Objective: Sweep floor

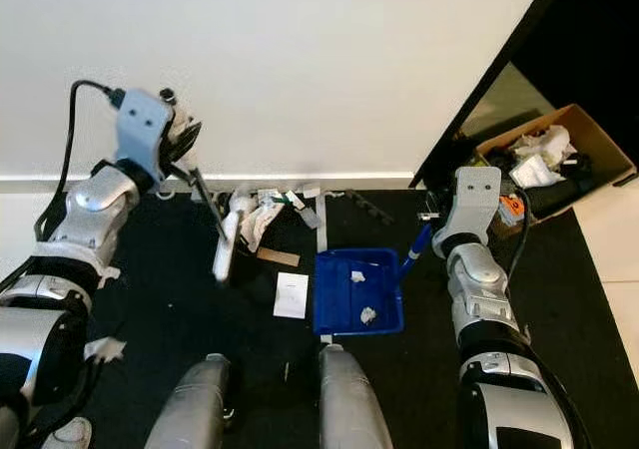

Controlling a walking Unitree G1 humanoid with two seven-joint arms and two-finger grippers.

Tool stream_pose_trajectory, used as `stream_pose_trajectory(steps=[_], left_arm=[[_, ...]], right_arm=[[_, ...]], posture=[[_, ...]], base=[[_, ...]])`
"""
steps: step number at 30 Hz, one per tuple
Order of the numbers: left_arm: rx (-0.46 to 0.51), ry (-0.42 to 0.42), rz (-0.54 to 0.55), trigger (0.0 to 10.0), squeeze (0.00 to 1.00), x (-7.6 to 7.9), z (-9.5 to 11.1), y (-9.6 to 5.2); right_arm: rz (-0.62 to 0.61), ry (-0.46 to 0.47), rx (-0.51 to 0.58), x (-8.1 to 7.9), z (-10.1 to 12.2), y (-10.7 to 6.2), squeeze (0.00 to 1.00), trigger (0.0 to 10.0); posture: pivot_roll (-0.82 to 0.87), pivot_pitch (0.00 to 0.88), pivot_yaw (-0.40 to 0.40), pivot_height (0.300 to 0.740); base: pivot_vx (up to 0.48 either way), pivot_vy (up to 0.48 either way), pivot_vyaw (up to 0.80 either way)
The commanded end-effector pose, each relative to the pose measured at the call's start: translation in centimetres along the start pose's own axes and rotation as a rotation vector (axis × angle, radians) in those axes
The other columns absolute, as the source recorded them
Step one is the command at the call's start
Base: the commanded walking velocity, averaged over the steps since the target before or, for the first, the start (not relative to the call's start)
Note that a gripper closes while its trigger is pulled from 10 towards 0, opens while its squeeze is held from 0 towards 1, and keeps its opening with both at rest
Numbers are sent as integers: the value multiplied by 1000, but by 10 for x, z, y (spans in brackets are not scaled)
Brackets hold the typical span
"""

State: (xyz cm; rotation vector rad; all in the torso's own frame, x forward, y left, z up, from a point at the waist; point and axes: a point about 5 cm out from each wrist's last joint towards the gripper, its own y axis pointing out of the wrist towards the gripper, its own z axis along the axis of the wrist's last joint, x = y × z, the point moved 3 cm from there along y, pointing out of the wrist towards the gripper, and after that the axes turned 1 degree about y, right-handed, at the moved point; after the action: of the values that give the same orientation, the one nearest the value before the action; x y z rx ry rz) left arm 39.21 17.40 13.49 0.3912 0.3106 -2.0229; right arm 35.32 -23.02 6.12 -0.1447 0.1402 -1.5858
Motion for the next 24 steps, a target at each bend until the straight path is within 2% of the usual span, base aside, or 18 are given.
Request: stream_pose_trajectory(steps=[1,3,4,5,7,9,13,15,20,24], left_arm=[[-44,64,-7,10000,0,-2,-12,-10],[-44,64,-7,10000,0,-2,-12,-10],[-55,65,-5,10000,0,-1,-15,-12],[-55,65,-5,10000,0,-1,-15,-12],[-69,63,-5,10000,0,5,-22,-15],[-61,44,-1,10000,0,8,-23,-16],[13,-61,56,10000,0,-1,-12,-14],[18,-65,68,10000,0,-6,-11,-16],[-28,-29,69,10000,0,-11,-18,-21],[-85,-74,77,10000,0,-8,-31,-25]], right_arm=[[117,44,-81,-34,-24,-2,0,10000],[117,44,-81,-34,-24,-2,0,10000],[133,44,-80,-41,-24,-1,0,10000],[133,44,-80,-41,-24,-1,0,10000],[184,46,-72,-61,-24,-2,0,10000],[215,51,-66,-74,-27,-3,0,10000],[208,77,-58,-72,-28,-6,0,10000],[196,99,-54,-69,-29,-6,0,10000],[179,124,-70,-62,-35,-9,0,10000],[159,162,-100,-62,-43,-12,0,10000]], posture=[[40,103,-2,740],[40,103,-2,740],[38,102,-2,740],[38,102,-2,740],[39,104,-4,740],[40,106,-4,740],[39,107,-2,740],[38,107,0,740],[34,105,7,740],[37,101,9,740]], base=[[0,0,0],[0,0,0],[0,0,0],[0,0,0],[0,0,0],[0,0,0],[0,0,0],[0,0,0],[0,0,0],[0,0,0]])
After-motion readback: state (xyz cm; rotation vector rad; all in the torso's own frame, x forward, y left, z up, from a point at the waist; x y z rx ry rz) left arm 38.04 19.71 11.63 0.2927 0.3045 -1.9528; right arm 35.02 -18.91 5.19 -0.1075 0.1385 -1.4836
